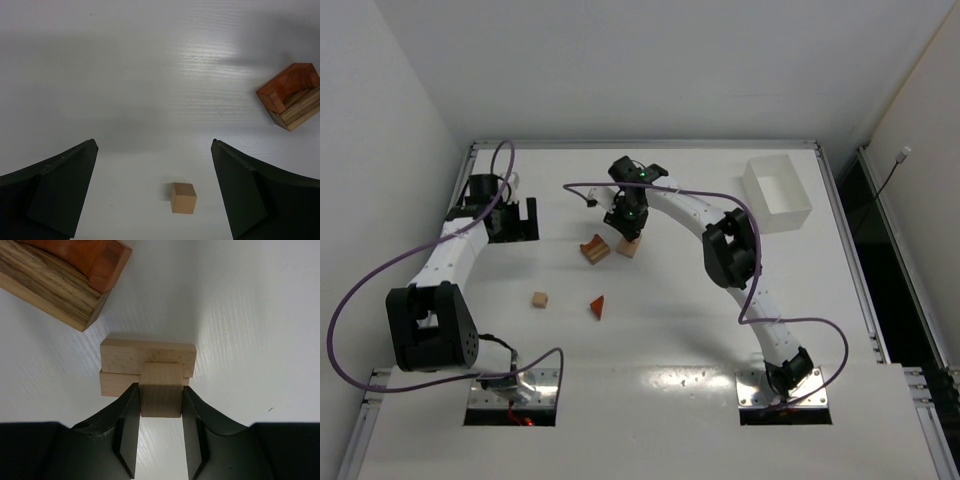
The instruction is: Build the wood block tower
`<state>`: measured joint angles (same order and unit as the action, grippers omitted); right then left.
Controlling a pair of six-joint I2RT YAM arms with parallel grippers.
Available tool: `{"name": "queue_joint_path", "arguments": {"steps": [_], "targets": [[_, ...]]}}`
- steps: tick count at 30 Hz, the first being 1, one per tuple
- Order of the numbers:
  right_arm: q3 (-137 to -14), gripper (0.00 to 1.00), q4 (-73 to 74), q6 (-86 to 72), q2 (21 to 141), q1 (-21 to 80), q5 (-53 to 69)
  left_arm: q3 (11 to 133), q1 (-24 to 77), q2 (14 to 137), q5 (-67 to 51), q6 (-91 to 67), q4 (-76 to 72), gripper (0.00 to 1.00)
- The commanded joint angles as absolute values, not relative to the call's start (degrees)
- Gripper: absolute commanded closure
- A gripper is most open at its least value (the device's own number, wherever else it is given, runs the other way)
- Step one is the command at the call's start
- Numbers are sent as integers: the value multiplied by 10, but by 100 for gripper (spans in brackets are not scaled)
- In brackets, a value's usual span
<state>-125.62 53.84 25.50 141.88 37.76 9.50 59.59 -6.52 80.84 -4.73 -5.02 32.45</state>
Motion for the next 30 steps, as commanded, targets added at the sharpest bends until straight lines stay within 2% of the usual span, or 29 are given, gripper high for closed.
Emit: {"name": "queue_joint_path", "arguments": {"steps": [1,2,4,5,10,16,21,26,30], "targets": [[-1274,74,521,253,1417,380,94,592,-75,812,-54,-54,312,3],[-1274,68,521,253,1417,380,94,592,-75,812,-54,-54,312,3],[-1267,61,515,253,1412,380,89,592,-75,812,-54,-54,312,3],[-1259,53,509,253,1406,380,89,592,-75,812,-54,-54,312,3],[-1247,43,504,253,1396,380,89,592,-75,812,-54,-49,312,3],[-1241,40,504,222,1307,380,103,574,-75,788,-54,-30,317,3],[-1198,36,467,170,1170,374,9,516,-75,712,-38,-30,337,3],[-1073,27,405,121,1036,355,-119,506,-58,646,-19,-25,350,12],[-968,25,398,127,968,343,-148,569,-53,712,-46,-32,422,19]]}}
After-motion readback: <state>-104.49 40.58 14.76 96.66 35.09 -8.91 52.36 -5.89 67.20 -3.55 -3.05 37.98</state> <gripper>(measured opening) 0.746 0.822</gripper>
